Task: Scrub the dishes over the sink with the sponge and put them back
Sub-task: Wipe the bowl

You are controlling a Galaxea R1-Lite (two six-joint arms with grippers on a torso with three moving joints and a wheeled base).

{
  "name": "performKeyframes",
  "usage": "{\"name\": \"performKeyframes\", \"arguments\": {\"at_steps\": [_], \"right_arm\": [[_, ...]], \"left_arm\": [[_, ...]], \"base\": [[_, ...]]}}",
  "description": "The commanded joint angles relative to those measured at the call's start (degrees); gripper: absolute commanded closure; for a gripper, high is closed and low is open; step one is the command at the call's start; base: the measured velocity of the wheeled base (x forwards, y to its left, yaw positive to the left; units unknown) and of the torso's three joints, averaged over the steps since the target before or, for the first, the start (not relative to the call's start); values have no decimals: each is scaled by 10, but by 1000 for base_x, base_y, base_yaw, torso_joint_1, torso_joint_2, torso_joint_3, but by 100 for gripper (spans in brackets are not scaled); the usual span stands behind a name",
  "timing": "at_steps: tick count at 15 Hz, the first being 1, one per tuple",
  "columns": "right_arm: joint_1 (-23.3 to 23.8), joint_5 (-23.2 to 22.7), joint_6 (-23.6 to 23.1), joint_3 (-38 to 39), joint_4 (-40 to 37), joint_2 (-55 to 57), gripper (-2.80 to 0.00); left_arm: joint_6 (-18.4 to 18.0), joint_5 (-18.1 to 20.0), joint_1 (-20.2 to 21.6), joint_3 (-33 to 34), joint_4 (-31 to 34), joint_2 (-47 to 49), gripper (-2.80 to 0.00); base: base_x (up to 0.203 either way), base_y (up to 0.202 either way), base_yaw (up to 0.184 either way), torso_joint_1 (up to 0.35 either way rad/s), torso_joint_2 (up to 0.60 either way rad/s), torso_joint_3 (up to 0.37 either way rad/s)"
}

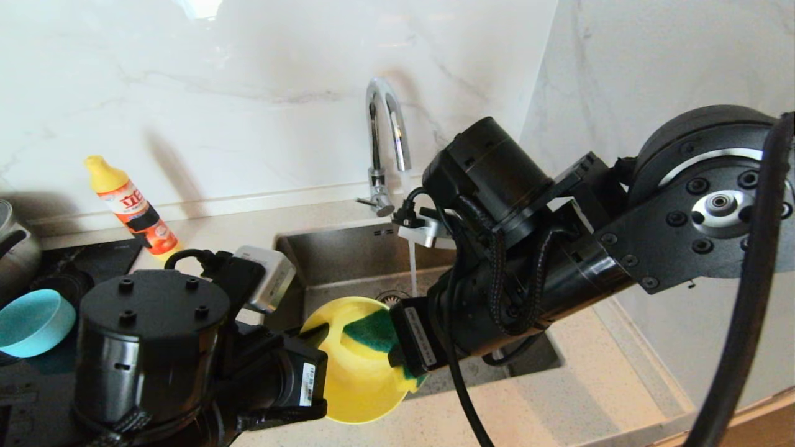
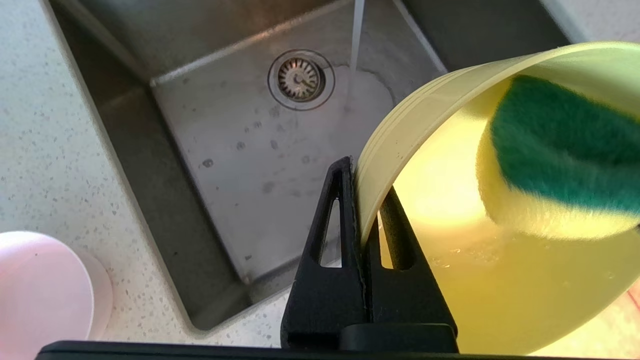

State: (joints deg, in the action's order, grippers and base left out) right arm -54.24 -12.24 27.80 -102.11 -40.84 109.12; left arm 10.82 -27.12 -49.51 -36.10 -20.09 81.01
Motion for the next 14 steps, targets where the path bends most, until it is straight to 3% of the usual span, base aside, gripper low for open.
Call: {"name": "performKeyframes", "arguments": {"at_steps": [1,14], "right_arm": [[-3,-2,6,6,-1,-3,0],[-49,-5,6,-20,-2,20,0]], "left_arm": [[1,-2,2,-7,-1,2,0],[17,-3,18,-40,-3,29,0]], "base": [[0,0,0,0,0,0],[0,0,0,0,0,0]]}}
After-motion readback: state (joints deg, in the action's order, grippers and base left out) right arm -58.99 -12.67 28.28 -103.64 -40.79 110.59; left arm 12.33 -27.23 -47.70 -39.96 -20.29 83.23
